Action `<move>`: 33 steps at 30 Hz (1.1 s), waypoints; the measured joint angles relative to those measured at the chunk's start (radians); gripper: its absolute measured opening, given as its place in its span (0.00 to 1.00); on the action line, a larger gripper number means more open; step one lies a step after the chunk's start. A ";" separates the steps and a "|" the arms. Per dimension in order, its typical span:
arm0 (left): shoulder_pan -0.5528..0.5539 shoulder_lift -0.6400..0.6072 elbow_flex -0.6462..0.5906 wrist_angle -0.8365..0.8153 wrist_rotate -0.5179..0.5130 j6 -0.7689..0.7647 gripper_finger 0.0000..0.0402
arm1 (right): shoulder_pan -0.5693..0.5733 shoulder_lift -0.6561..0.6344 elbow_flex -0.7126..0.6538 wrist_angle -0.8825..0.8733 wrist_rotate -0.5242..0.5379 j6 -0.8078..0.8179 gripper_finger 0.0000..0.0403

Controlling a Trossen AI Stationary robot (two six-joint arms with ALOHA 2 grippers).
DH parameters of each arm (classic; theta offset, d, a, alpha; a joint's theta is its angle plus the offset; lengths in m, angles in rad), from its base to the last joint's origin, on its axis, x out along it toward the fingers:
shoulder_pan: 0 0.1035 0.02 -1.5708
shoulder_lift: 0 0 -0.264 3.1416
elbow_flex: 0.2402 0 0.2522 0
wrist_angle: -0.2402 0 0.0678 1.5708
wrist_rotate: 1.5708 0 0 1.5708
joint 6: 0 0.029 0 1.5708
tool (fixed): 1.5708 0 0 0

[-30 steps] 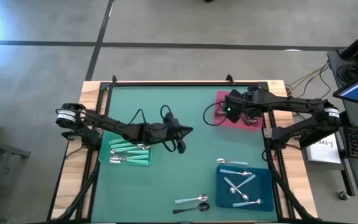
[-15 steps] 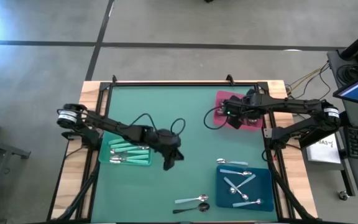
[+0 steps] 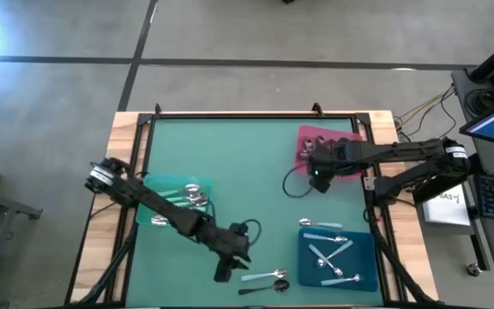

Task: Sort silverware by color (type)
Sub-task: Put the blue spoon into the blue bin

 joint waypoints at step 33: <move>-0.059 0.718 1.190 -1.079 -0.107 -0.101 0.23 | 0.891 0.000 0.000 -0.008 -0.104 0.593 0.32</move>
